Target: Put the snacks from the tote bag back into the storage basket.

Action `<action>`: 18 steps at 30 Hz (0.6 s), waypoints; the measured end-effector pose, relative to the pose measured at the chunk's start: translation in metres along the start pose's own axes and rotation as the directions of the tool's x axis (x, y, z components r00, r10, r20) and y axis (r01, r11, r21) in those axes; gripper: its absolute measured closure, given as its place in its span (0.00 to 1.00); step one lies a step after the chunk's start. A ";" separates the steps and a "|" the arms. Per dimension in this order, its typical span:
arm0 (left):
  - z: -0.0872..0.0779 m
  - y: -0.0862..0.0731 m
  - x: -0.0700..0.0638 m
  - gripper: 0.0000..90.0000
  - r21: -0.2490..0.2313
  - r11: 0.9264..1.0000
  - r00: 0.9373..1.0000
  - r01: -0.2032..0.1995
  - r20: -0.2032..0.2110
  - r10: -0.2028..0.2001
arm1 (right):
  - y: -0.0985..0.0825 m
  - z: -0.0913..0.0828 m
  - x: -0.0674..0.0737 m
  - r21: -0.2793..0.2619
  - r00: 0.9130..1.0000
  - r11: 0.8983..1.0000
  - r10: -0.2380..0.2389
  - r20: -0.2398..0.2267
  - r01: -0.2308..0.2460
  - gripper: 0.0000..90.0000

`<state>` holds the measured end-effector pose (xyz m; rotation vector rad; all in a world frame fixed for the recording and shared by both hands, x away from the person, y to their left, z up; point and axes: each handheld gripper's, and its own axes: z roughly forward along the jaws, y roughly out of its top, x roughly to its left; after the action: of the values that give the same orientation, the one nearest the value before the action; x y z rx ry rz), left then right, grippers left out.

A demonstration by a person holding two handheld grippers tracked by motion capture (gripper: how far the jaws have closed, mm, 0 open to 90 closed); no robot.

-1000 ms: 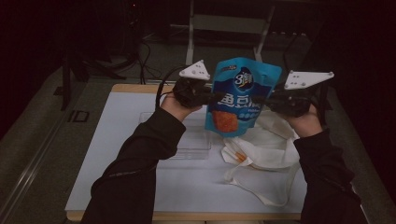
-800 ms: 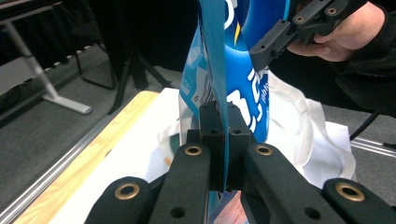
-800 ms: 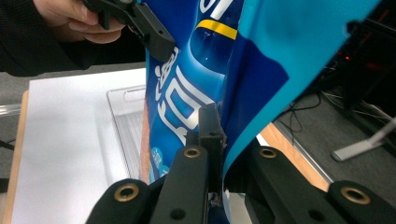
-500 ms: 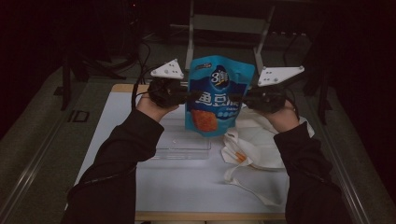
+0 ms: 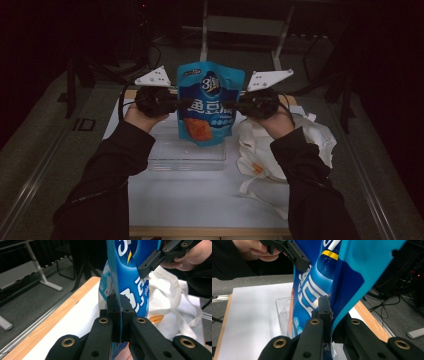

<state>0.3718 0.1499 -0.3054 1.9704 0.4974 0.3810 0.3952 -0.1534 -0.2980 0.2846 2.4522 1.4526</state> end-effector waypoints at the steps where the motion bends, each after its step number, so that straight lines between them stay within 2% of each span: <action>1: -0.002 -0.004 0.002 1.00 0.001 1.000 1.000 0.009 -0.001 -0.009 | 0.000 0.007 0.001 0.001 1.000 1.000 0.001 -0.003 -0.001 0.99; 2: -0.003 -0.010 0.005 1.00 0.011 1.000 1.000 0.006 -0.007 -0.006 | -0.002 0.017 0.001 0.001 1.000 1.000 0.012 -0.011 -0.012 0.99; 3: -0.003 -0.010 0.005 1.00 0.011 1.000 1.000 0.006 -0.007 -0.006 | -0.002 0.017 0.001 0.001 1.000 1.000 0.012 -0.011 -0.012 0.99; 4: -0.005 -0.016 0.008 1.00 0.015 1.000 1.000 0.018 -0.011 -0.018 | -0.004 0.026 0.002 0.008 1.000 1.000 0.018 -0.022 -0.018 0.99; 12: -0.008 -0.045 0.022 1.00 0.022 0.998 0.998 0.056 -0.020 -0.056 | -0.011 0.054 0.005 0.026 0.999 0.999 0.027 -0.034 -0.026 0.99; 18: -0.007 -0.062 0.028 1.00 0.032 0.997 0.997 0.076 -0.021 -0.076 | -0.019 0.072 0.006 0.039 0.998 0.998 0.042 -0.042 -0.041 0.99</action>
<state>0.3823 0.1938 -0.3571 1.9742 0.5931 0.3470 0.4132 -0.1014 -0.3488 0.3174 2.5240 1.4444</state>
